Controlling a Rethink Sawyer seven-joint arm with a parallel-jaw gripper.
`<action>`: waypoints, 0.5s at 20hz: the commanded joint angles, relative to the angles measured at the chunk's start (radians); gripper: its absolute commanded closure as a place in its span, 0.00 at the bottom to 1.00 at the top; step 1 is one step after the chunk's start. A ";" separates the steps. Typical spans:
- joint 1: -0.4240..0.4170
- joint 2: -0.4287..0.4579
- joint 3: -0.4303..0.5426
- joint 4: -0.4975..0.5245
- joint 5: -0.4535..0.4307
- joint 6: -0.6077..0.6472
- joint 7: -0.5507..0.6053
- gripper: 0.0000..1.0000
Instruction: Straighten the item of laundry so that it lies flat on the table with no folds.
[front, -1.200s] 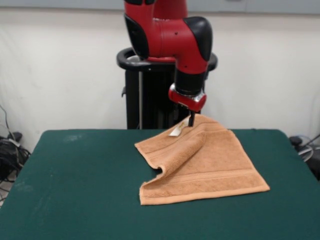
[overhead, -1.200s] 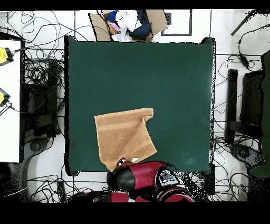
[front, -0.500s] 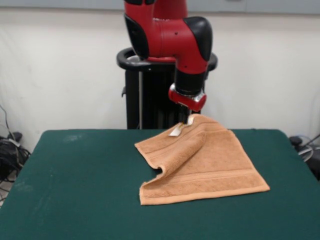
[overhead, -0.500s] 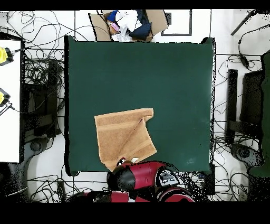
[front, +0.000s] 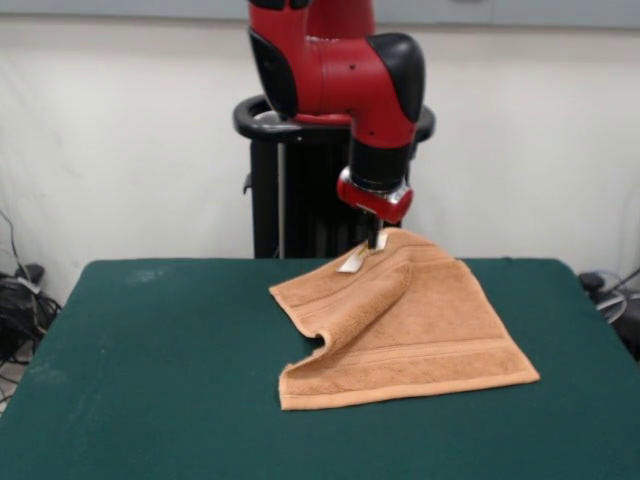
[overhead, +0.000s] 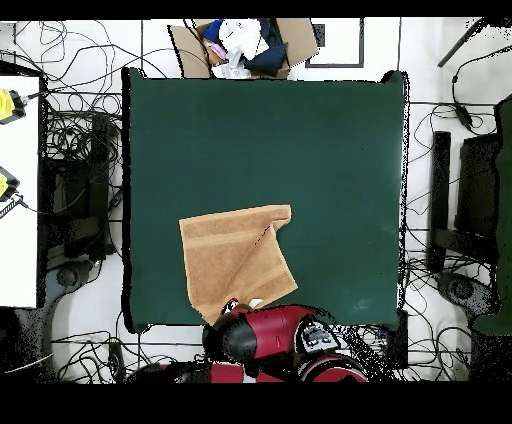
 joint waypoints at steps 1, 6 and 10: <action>0.007 -0.363 0.044 -0.136 0.020 0.252 -0.157 0.00; 0.006 -0.366 0.049 -0.141 0.035 0.295 -0.173 0.00; 0.013 -0.381 0.035 -0.137 0.049 0.251 -0.123 0.00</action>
